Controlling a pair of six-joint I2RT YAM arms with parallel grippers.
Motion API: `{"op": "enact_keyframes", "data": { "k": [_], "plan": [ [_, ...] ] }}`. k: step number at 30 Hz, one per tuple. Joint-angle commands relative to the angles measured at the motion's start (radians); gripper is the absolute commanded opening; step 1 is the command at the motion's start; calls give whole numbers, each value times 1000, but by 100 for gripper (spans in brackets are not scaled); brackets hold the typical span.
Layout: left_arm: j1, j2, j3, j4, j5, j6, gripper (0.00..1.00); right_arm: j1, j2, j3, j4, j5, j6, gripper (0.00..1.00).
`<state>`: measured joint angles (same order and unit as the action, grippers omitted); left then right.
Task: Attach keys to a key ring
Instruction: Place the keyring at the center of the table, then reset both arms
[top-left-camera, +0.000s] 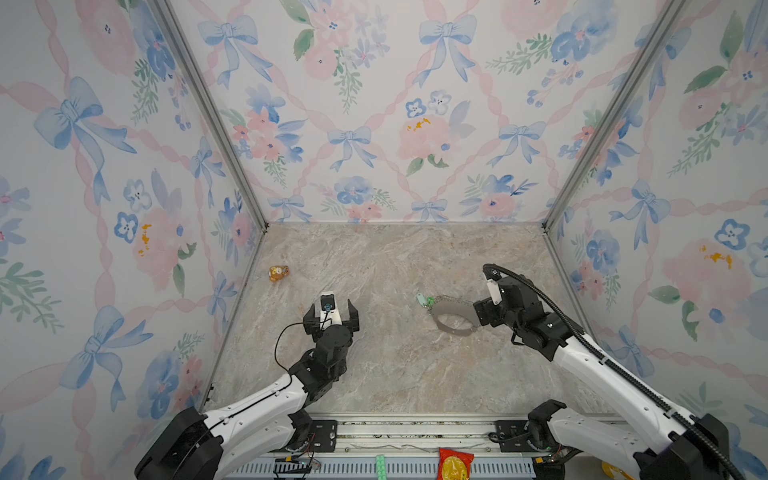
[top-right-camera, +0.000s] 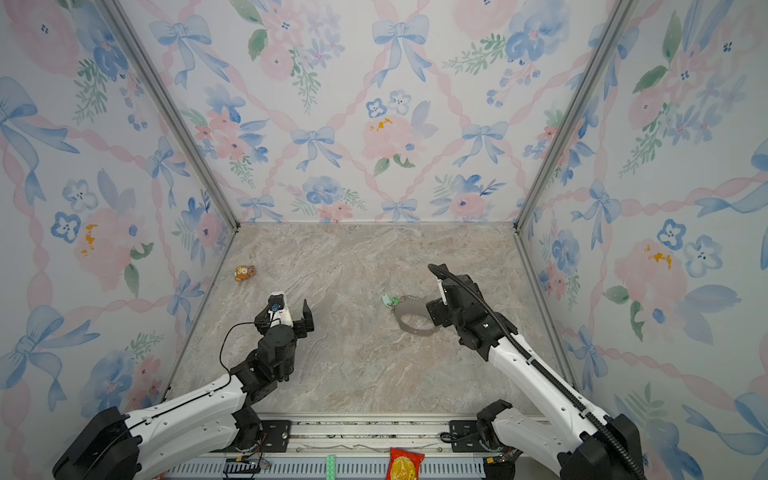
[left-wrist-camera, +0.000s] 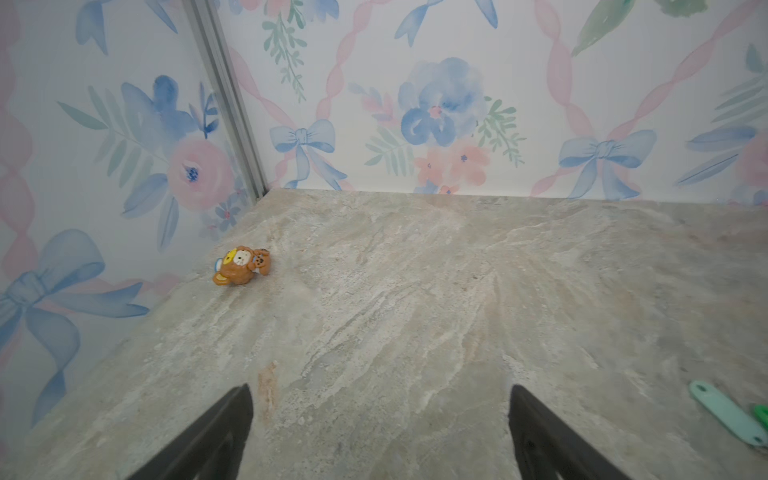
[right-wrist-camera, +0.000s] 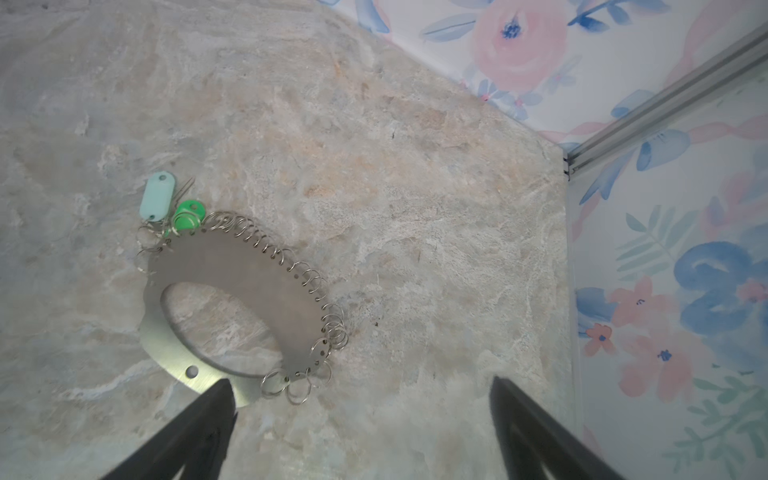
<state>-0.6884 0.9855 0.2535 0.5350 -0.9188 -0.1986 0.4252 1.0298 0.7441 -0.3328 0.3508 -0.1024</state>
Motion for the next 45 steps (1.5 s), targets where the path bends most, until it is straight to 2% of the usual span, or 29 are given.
{"op": "enact_keyframes", "data": {
  "k": [1, 3, 6, 9, 10, 12, 15, 18, 20, 21, 22, 25, 26, 27, 28, 30, 33, 45],
  "plan": [
    [61, 92, 16, 166, -75, 129, 98, -120, 40, -96, 277, -28, 58, 97],
    [94, 129, 33, 184, -61, 155, 98, -165, 80, -156, 383, -32, 53, 97],
    [172, 166, 9, 273, 41, 208, 98, -191, 156, -221, 530, -34, 45, 97],
    [278, 235, -43, 390, 162, 197, 98, -200, 237, -293, 742, -60, 25, 97],
    [308, 268, -70, 455, 199, 196, 98, -207, 272, -315, 820, -88, 14, 97],
    [345, 323, -103, 603, 249, 246, 98, -206, 286, -300, 813, -143, -31, 97],
    [393, 366, -108, 687, 397, 309, 98, -217, 298, -355, 971, -228, -77, 97],
    [441, 403, -73, 671, 546, 291, 98, -245, 324, -371, 1057, -305, -88, 97],
    [462, 413, -51, 647, 626, 272, 98, -294, 386, -399, 1199, -401, -52, 97],
    [476, 418, -66, 674, 673, 253, 98, -322, 405, -409, 1243, -408, -16, 97],
    [496, 453, -96, 768, 734, 249, 98, -360, 397, -407, 1209, -431, 12, 97],
    [561, 585, -128, 970, 672, 156, 98, -396, 492, -414, 1316, -441, 53, 97],
    [566, 583, -110, 940, 648, 140, 98, -395, 539, -394, 1354, -438, 69, 97],
    [580, 546, -61, 777, 662, 118, 98, -409, 519, -370, 1266, -435, 77, 97],
    [580, 550, -51, 754, 661, 120, 98, -417, 501, -339, 1174, -401, 94, 97],
    [578, 576, -70, 840, 665, 132, 98, -410, 529, -355, 1266, -346, 113, 97],
    [578, 573, -71, 835, 666, 131, 98, -409, 512, -345, 1214, -340, 106, 97],
    [578, 570, -71, 836, 667, 133, 98, -405, 518, -348, 1232, -333, 106, 97]
  ]
}}
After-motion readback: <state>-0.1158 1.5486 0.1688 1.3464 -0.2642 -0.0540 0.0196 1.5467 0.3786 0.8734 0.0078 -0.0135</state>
